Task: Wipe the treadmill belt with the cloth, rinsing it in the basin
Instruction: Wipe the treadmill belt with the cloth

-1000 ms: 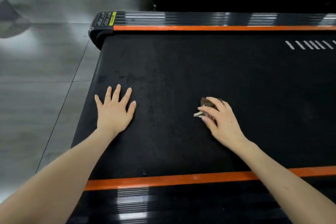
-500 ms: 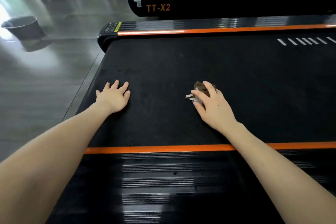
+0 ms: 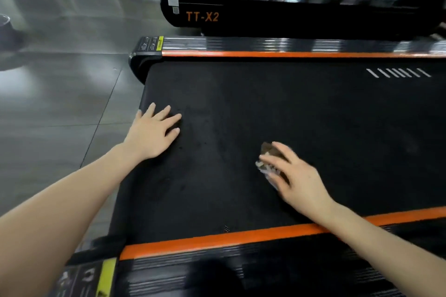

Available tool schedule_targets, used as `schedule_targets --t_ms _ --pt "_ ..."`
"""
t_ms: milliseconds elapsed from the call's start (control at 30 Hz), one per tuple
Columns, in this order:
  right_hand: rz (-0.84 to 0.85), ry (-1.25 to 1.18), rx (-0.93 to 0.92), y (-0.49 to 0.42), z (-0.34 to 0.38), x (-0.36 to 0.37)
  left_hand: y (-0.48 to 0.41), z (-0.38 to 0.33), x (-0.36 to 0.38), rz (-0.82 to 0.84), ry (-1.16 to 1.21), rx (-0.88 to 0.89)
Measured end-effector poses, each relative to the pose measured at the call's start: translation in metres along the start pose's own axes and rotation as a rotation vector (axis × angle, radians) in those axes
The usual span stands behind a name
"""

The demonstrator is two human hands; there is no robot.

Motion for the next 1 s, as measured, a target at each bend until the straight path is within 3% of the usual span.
schedule_targets --t_ms 100,233,467,667,800,1000 --pt "0.117 -0.051 -0.128 -0.004 0.04 0.029 -0.026 0.014 -0.001 0.044 0.008 0.03" --pt "0.168 0.033 -0.095 -0.02 0.035 0.032 -0.052 0.012 0.0 0.081 -0.021 0.108" --pt "-0.147 -0.061 0.395 -0.05 0.0 0.02 -0.062 0.011 0.009 0.021 0.077 0.165" --pt "-0.068 -0.117 0.269 -0.031 0.061 0.036 -0.062 0.011 0.008 -0.011 0.077 0.197" --pt "-0.009 -0.073 0.189 -0.074 0.023 0.025 -0.062 0.01 0.006 -0.046 0.092 0.208" --pt "-0.156 -0.006 0.44 -0.197 -0.102 -0.005 -0.065 0.012 0.009 -0.08 0.099 0.197"
Point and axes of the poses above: each hand's wrist, its own y-axis away from the middle knuckle, its own x-axis out of the palm, z = x × y, the point moved 9 cm from there along -y, towards the middle knuckle, and after that the axes turned 15 degrees about z, right-handed, at the moved point
